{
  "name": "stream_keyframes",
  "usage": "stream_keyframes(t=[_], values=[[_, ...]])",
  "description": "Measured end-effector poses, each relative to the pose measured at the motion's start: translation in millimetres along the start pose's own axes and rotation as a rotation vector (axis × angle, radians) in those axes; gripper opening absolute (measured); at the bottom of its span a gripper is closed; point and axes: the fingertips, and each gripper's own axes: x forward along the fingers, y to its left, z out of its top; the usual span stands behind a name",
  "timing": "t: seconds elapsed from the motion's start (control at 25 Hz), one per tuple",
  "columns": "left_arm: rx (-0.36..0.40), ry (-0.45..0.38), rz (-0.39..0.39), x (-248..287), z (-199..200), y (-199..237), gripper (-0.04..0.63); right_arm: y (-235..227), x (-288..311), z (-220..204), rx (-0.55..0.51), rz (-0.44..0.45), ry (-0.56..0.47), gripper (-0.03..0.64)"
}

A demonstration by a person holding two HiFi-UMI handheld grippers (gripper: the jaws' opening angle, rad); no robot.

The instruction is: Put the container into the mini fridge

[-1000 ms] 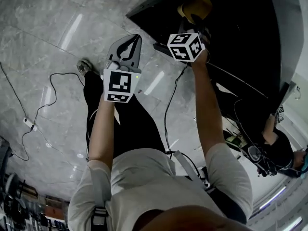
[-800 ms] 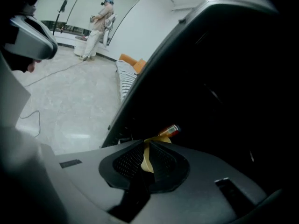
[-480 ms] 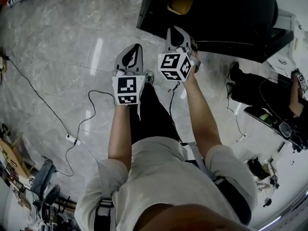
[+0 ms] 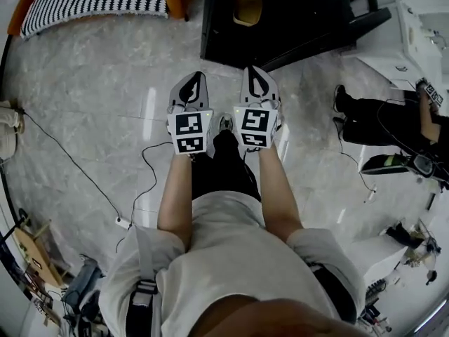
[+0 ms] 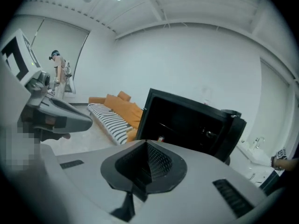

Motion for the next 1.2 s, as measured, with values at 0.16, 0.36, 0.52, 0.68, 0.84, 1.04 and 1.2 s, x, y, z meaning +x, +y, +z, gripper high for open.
stream_keyframes(t=[0.16,0.36,0.52,0.68,0.84,1.04,1.2], values=[[0.000,-0.032,-0.068,-34,27,-23,0.012,-1,-51,37,0.051,-0.032,-0.070,0.037],[0.004,-0.120,-0.154,-78,69,-49,0.012,-12,-109,68,0.192,-0.116,-0.174,0.037],[0.038,-0.183,-0.207,-98,105,-77,0.012,-30,-143,86,0.185,-0.154,-0.225,0.037],[0.086,-0.239,-0.223,-108,130,-106,0.012,-54,-165,105,0.178,-0.163,-0.287,0.037],[0.060,-0.250,-0.234,-111,133,-132,0.012,-70,-187,102,0.190,-0.163,-0.299,0.037],[0.066,-0.255,-0.243,-115,135,-150,0.012,-78,-200,92,0.184,-0.151,-0.286,0.037],[0.038,-0.262,-0.228,-115,134,-158,0.012,-85,-211,89,0.150,-0.135,-0.293,0.037]])
